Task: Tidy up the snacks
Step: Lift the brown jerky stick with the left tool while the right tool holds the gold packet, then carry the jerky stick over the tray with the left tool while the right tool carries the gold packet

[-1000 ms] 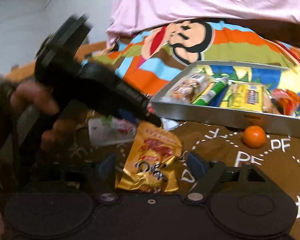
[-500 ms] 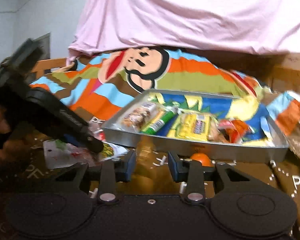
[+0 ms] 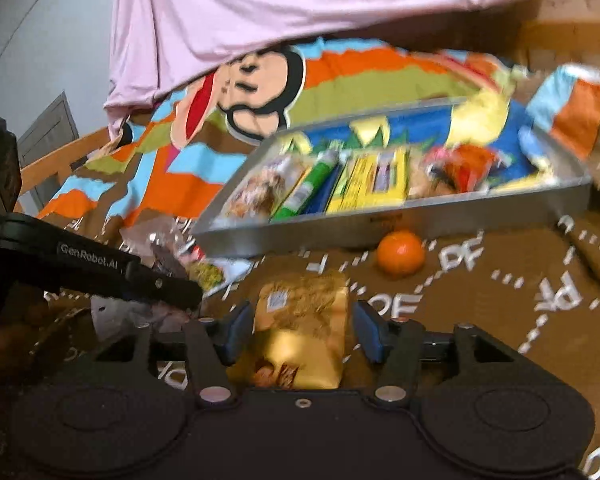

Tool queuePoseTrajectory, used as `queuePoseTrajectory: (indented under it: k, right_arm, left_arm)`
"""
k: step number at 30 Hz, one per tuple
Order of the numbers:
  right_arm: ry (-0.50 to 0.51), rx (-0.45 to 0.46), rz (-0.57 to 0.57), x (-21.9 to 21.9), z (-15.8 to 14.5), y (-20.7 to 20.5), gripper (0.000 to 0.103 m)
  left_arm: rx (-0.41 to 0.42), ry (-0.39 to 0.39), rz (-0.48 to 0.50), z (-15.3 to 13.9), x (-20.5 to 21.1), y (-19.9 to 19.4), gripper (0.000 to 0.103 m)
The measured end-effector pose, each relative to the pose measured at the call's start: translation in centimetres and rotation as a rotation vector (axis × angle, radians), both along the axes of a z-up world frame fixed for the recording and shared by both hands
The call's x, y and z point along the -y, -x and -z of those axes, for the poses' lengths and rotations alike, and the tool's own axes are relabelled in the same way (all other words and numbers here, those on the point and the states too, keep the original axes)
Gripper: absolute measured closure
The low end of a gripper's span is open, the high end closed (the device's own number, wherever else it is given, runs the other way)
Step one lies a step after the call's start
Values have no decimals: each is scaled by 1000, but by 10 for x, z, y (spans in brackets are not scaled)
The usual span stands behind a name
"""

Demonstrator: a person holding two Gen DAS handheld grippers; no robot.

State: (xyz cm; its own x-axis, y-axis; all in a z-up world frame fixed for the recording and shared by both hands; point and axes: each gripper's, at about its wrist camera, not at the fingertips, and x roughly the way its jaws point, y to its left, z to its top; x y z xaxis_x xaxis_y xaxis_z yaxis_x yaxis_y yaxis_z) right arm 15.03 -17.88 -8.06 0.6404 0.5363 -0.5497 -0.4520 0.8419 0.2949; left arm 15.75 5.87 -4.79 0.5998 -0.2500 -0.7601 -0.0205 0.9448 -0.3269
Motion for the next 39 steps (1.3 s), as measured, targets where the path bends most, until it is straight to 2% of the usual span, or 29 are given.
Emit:
queuePoseTrajectory:
  k: [6, 11, 15, 25, 30, 35, 39]
  right_arm:
    - [40, -28, 4, -7, 3, 1, 41]
    - [110, 8, 10, -19, 2, 8, 37]
    - [130, 20, 26, -19, 2, 10, 45]
    - [278, 146, -6, -32, -7, 37, 47]
    - [302, 208, -3, -33, -14, 44, 47]
    - [272, 254, 8, -30, -24, 48, 47]
    - [256, 275, 16, -28, -29, 49, 47]
  left_arm:
    - [14, 30, -17, -5, -4, 11, 83]
    - [41, 27, -14, -9, -2, 18, 85]
    - [49, 35, -6, -12, -2, 21, 86]
    - [67, 61, -10, -15, -5, 29, 87]
    - [85, 73, -17, -18, -6, 35, 89]
    - [106, 74, -18, -24, -5, 36, 91]
    - [113, 45, -27, -27, -1, 34, 92]
